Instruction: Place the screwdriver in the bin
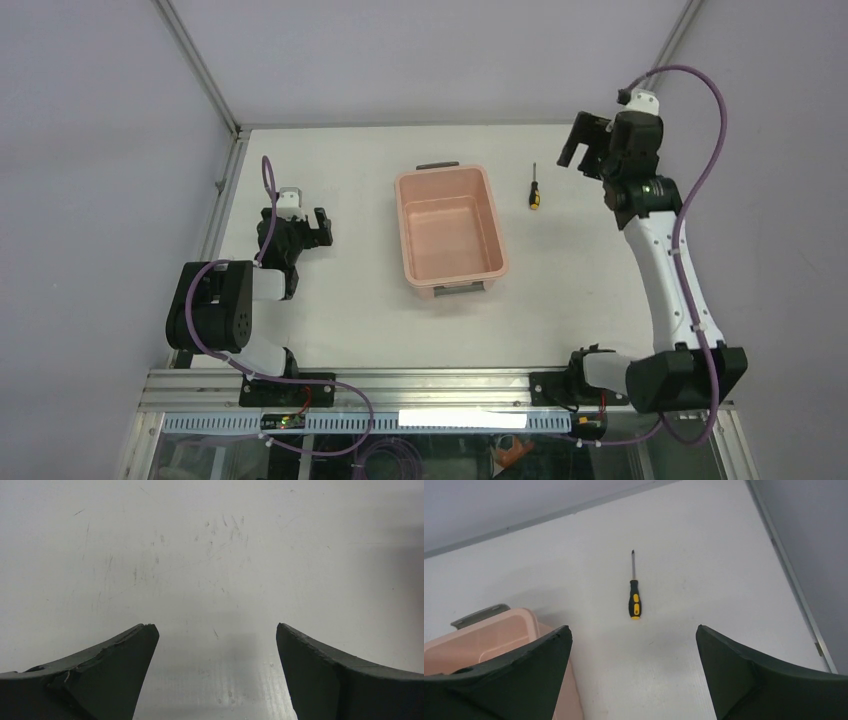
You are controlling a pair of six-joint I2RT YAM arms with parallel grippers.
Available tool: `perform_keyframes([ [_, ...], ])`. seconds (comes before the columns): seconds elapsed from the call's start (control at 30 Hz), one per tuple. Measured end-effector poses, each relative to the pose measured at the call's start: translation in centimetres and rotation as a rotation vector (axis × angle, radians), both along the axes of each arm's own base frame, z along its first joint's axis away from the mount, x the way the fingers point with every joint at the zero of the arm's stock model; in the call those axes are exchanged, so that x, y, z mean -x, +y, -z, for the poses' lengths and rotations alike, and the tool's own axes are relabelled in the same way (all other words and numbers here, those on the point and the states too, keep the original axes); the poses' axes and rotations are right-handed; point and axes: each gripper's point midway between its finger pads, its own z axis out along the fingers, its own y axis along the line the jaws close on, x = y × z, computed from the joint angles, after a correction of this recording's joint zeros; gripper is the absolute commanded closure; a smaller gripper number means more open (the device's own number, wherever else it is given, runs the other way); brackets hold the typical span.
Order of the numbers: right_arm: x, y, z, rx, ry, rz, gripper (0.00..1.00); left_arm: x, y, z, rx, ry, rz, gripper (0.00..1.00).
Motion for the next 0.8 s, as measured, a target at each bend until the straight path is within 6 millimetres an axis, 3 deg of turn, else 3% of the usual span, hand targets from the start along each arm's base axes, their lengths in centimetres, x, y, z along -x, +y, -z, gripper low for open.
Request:
perform_keyframes([
  [0.1,-1.5,1.3,0.9,-0.023,0.123,-0.06,0.01,0.0,0.0,0.0,0.0,0.0,0.0,0.0],
  [0.37,-5.0,2.4,11.1,0.004,0.563,-0.097,0.01,0.0,0.0,0.0,0.0,0.0,0.0,0.0],
  [0.63,-8.6,3.2,17.9,0.069,0.727,-0.129,0.06,0.0,0.0,0.0,0.0,0.0,0.0,0.0],
  [0.8,-10.2,2.8,23.3,0.11,0.822,-0.124,0.11,0.0,0.0,0.0,0.0,0.0,0.0,0.0],
])
